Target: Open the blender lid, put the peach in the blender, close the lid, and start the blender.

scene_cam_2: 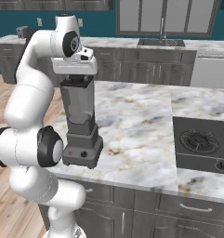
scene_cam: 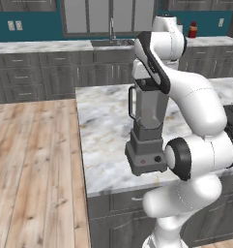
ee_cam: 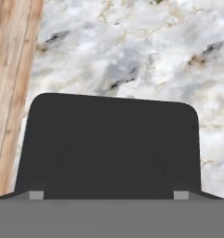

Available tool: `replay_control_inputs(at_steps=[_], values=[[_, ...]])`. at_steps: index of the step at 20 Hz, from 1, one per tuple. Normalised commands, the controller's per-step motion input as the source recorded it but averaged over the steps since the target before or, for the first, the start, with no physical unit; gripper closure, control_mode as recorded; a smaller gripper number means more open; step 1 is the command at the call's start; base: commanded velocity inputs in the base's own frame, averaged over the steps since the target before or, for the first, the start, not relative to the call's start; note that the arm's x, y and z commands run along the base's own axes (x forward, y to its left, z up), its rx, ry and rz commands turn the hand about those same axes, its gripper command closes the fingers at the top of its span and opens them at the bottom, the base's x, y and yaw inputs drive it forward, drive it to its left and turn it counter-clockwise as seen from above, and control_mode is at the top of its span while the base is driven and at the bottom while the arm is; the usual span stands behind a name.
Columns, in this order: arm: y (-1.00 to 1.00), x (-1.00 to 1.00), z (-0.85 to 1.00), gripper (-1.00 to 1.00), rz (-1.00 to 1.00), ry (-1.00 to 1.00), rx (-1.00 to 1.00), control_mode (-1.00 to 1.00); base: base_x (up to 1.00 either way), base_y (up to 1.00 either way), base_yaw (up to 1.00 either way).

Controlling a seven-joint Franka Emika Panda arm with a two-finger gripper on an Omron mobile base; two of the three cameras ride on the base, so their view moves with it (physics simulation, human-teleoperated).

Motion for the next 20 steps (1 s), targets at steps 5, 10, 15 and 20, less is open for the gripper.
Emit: replay_control_inputs(at_steps=[5,10,15,20], values=[[0.00,0.00,-0.04,-1.00,0.00,-0.03,0.00,-1.00,0.00,0.00,0.00],[0.00,-0.07,0.18,-1.00,0.00,-0.09,0.00,-1.00,0.00,0.00,0.00],[0.00,-0.30,0.24,-1.00,0.00,-0.25,0.00,-1.00,0.00,0.00,0.00],[0.00,-0.99,0.00,-1.00,-0.01,-0.44,-0.01,-1.00,0.00,0.00,0.00]])
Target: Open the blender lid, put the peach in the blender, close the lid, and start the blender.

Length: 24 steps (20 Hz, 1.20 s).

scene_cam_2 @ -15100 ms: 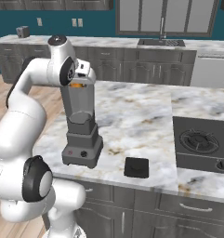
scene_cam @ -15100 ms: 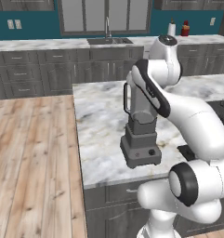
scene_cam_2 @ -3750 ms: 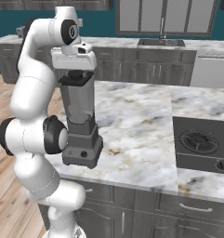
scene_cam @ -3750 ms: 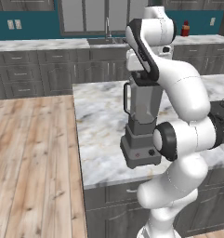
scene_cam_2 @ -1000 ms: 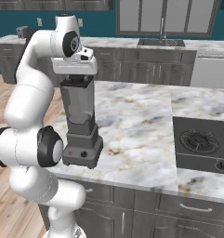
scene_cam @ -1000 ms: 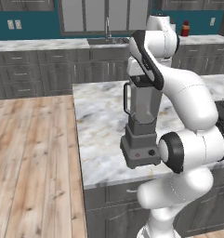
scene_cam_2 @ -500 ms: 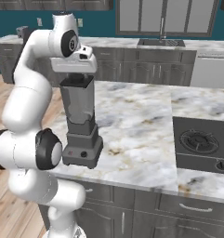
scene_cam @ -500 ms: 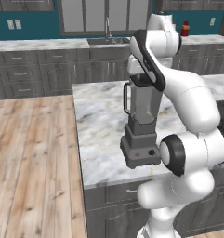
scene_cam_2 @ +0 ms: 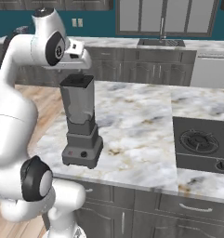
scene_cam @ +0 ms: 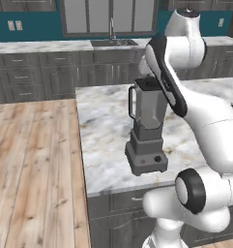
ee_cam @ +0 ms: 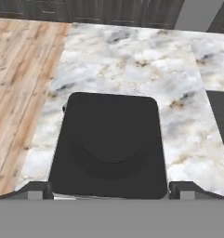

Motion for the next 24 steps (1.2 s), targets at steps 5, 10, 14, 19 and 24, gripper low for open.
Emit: replay_control_inputs(at_steps=[5,10,14,19,24], values=[[0.03,-0.99,-0.20,-1.00,-0.05,-0.26,-0.11,-1.00,0.00,0.00,0.00],[0.33,-0.72,-0.90,-1.00,-0.07,-0.03,-0.30,-1.00,0.00,0.00,0.00],[0.36,-0.46,-0.96,-1.00,-0.10,0.00,-0.34,-1.00,0.00,0.00,0.00],[0.06,-0.02,-0.72,-1.00,-0.18,0.06,-0.22,-1.00,0.00,0.00,0.00],[0.00,0.00,-0.69,-1.00,-0.19,0.07,-0.12,-1.00,0.00,0.00,0.00]])
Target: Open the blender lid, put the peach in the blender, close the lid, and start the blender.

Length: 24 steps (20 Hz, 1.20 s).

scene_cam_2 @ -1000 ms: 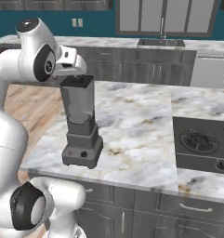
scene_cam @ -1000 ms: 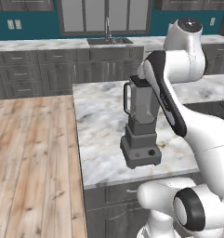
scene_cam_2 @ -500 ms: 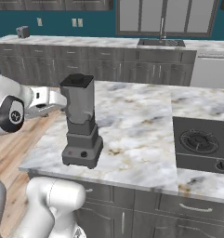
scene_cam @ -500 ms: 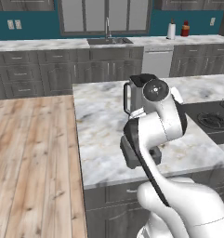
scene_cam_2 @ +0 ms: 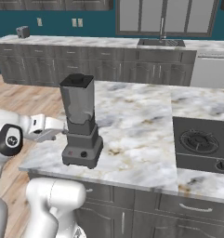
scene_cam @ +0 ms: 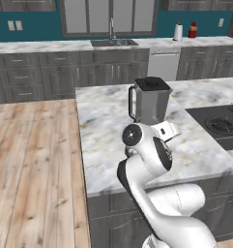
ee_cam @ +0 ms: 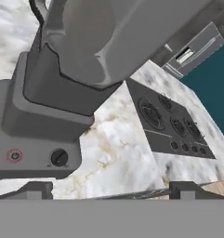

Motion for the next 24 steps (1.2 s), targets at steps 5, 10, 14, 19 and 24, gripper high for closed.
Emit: replay_control_inputs(at_steps=[5,10,14,19,24], values=[[0.00,0.04,-0.45,-1.00,-0.15,0.12,-0.07,-1.00,0.00,0.00,0.00],[0.03,0.22,-0.38,-1.00,-0.04,0.08,0.00,-1.00,0.00,0.00,0.00],[0.03,0.25,-0.31,-1.00,0.00,0.09,0.00,-1.00,0.00,0.00,0.00],[0.00,0.31,-0.14,-1.00,-0.01,0.01,0.00,-1.00,0.00,0.00,0.00],[0.00,0.24,-0.23,-1.00,-0.01,0.00,0.00,-1.00,0.00,0.00,0.00]])
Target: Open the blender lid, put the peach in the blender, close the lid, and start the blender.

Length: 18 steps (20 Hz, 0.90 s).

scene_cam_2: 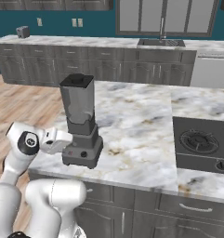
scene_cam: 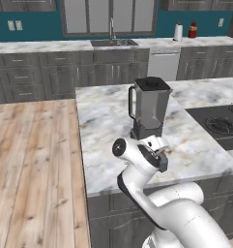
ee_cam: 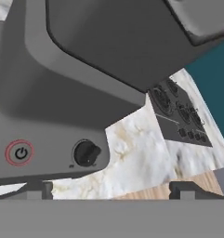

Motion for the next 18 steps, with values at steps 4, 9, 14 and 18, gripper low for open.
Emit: replay_control_inputs(at_steps=[4,9,14,18], values=[[0.00,0.23,-0.25,-1.00,0.00,0.00,0.00,-1.00,0.00,0.00,0.00],[0.00,0.23,-0.22,-1.00,0.00,0.00,0.00,-1.00,0.00,0.00,0.00],[0.00,0.21,-0.20,-1.00,0.00,0.00,0.00,-1.00,0.00,0.00,0.00],[0.00,0.20,-0.24,-1.00,0.00,0.00,0.00,-1.00,0.00,0.00,0.00]])
